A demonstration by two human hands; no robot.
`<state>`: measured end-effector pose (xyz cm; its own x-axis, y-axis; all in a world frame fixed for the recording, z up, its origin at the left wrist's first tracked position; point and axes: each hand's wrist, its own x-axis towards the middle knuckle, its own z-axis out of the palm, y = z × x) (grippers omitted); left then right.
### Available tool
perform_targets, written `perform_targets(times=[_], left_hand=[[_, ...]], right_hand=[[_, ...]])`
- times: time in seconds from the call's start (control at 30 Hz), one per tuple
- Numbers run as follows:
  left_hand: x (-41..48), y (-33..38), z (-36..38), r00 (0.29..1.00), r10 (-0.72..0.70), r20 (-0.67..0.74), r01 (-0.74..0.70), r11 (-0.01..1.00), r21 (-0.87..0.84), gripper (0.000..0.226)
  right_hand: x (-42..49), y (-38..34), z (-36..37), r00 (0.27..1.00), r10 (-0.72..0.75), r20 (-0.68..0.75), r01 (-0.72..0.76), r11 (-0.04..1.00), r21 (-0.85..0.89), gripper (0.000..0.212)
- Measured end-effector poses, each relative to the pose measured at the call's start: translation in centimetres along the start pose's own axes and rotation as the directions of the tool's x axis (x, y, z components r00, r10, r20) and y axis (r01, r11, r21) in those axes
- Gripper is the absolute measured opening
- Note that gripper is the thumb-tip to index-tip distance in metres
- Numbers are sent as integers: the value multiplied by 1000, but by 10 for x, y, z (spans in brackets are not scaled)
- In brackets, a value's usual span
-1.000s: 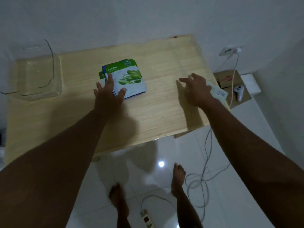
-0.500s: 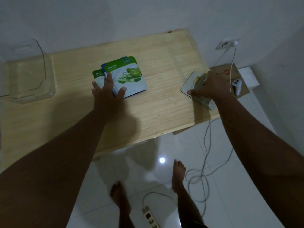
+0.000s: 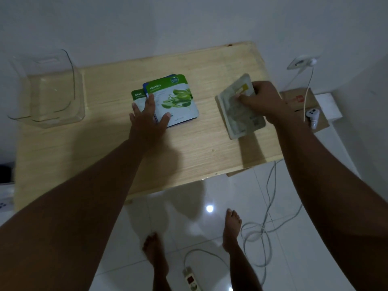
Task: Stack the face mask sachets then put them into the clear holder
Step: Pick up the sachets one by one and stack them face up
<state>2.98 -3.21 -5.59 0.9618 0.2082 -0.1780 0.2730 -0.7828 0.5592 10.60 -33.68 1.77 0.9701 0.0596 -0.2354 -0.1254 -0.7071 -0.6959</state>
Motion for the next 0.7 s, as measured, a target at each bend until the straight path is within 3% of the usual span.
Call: perform_targets(times=[0.23,0.4,0.5,0.57,0.63,0.7], left_hand=[[1,-2,-1,1000,13,2,-13,1000,-4,81],[1,-4,-2,1000,25,-9,-25,1000,-8,80],[0,-8,-3,998,56,-23,-55,998,7,79],[0,-9,-4,996,78,-32,-77,997,17,80],[0,-10,-4,996,82,-27,-81,997,11,81],[-1,-11,-4,994,99,-37,-99,995,11,82]], right_hand=[[32,-103,80,984,-129,-124,115,987,-112,27],[42,-138,136,981,-195,-1,192,967,-171,47],[38,-134,149,970,-215,114,234,954,-187,39],[37,-119,146,978,-204,30,206,973,-106,21],[39,-101,138,986,-124,-114,122,992,-24,29],[42,-85,132,992,-1,-124,-1,1000,-17,44]])
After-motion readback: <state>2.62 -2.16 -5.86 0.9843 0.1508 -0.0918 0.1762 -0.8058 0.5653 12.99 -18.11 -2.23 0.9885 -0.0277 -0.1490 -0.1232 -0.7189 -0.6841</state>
